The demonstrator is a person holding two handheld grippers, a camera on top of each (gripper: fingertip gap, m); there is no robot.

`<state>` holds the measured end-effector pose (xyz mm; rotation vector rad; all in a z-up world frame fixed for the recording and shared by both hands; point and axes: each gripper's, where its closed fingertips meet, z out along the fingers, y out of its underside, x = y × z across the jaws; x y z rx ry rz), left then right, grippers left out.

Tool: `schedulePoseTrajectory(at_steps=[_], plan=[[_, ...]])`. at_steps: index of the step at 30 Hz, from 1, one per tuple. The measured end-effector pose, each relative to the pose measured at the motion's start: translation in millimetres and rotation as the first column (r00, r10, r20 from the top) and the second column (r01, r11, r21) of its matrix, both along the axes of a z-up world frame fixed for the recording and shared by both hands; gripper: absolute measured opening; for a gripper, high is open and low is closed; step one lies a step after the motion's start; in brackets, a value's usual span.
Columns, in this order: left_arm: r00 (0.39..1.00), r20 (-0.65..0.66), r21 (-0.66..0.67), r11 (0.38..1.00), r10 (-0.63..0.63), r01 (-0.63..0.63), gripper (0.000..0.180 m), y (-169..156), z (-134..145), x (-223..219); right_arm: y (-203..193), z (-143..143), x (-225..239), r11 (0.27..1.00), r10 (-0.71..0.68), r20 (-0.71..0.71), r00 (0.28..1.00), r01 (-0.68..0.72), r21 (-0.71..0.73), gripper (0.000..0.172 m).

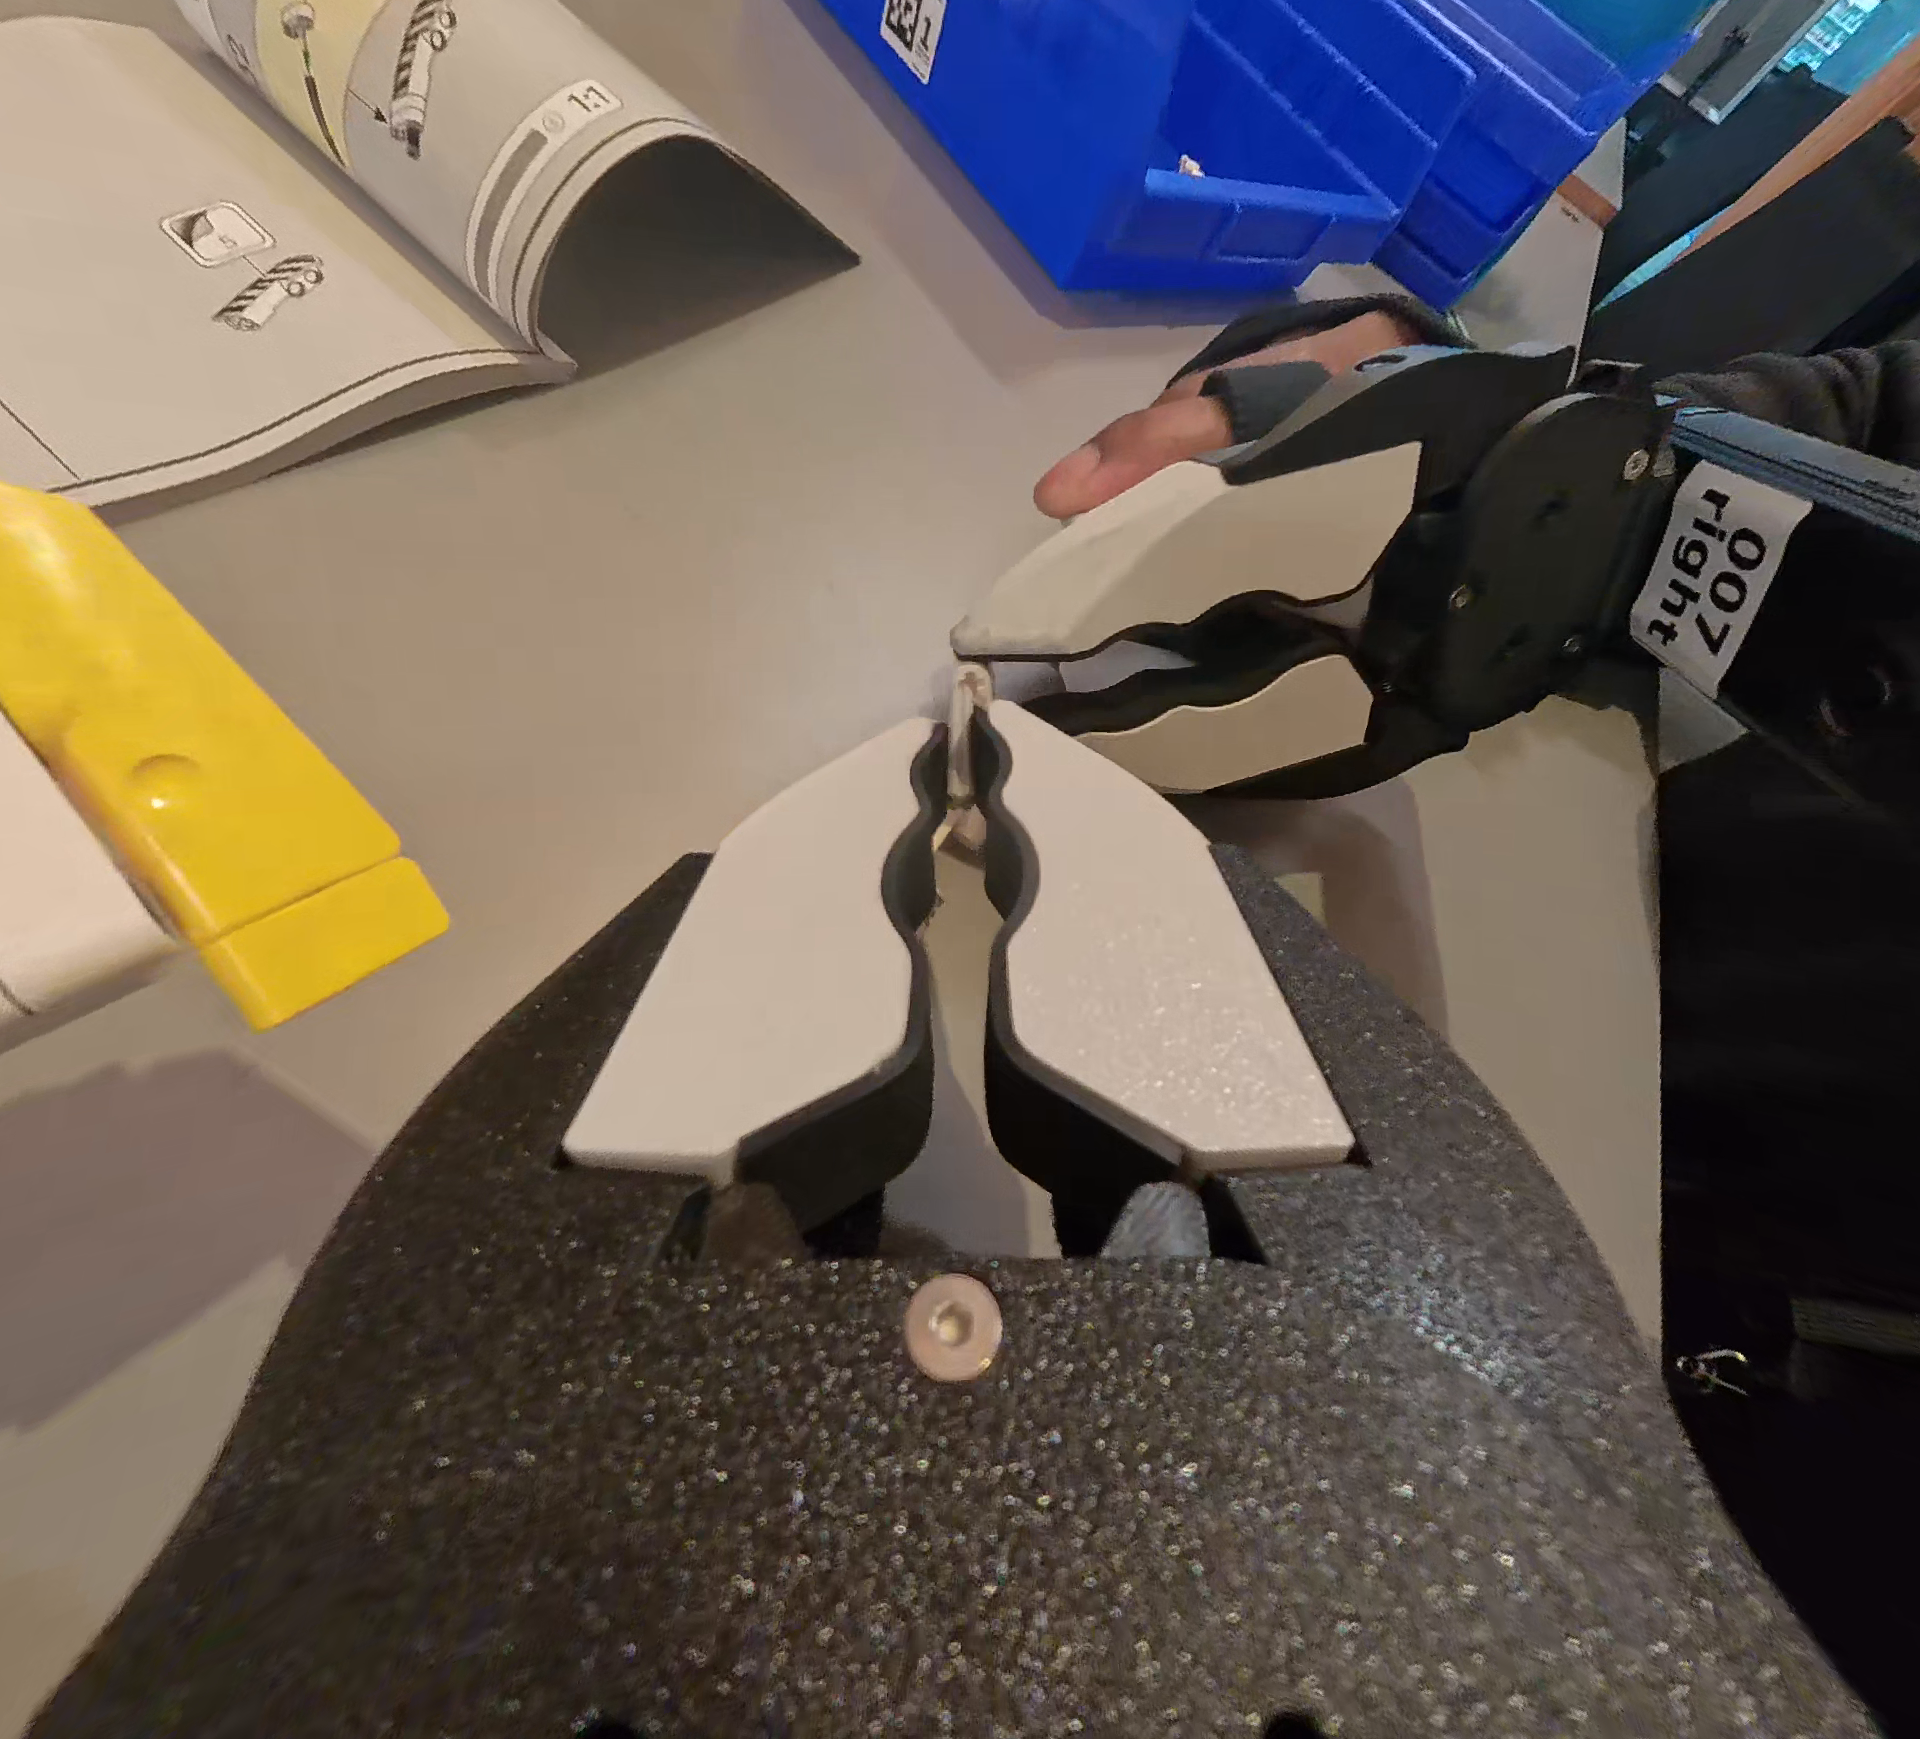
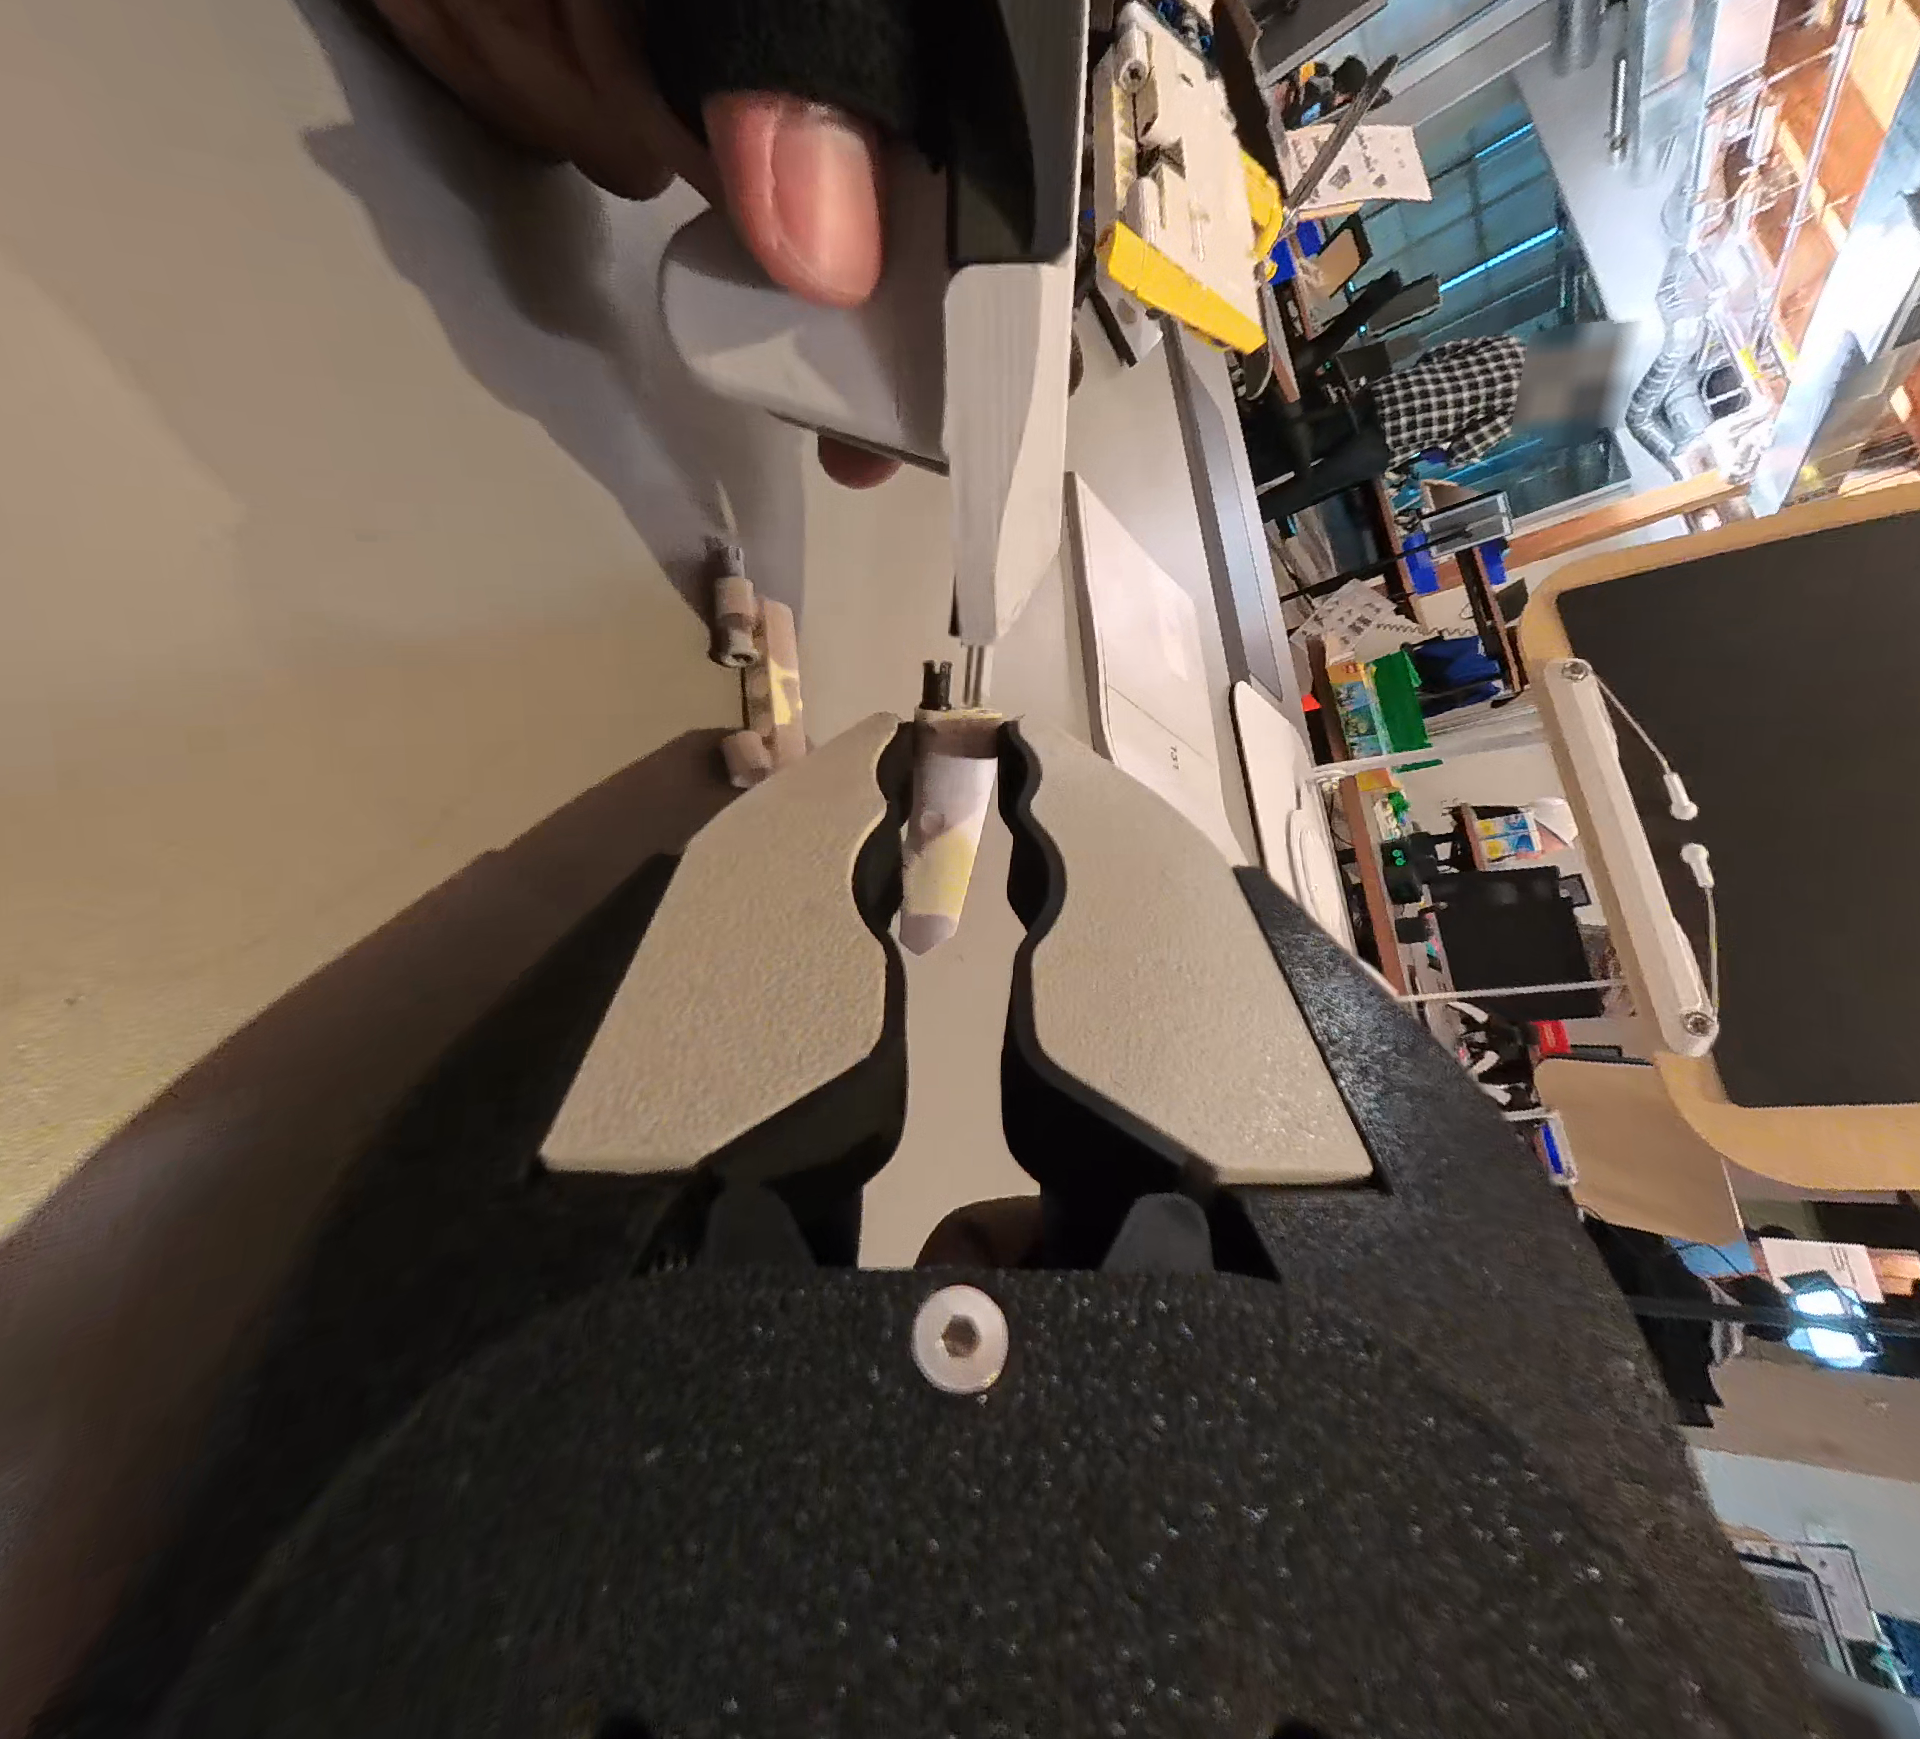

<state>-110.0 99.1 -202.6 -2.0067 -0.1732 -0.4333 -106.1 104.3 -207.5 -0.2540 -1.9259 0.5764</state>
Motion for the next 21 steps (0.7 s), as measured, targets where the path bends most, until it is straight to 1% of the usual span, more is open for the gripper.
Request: schedulePoseTrajectory(at_steps=[10,17,21], plan=[[1.0,0.013,-0.002,1.0,-0.021,0.021,0.004,0.1,-0.6,2.7,-0.5,-3.1,-1.7,1.0,0.002,0.002,1.0,-0.002,0.021,0.015],[0.995,0.103,-0.014,1.0,0.014,-0.013,0.004,1.0,-1.1,1.4,0.2,-2.4,-3.3,0.999,-0.009,-0.013,1.0,0.01,0.041,0.015],[0.981,0.191,-0.017,0.999,0.044,-0.041,0.004,1.9,0.0,0.2,0.8,-1.4,-4.5,0.998,-0.019,-0.037,0.999,0.021,0.067,0.015]])
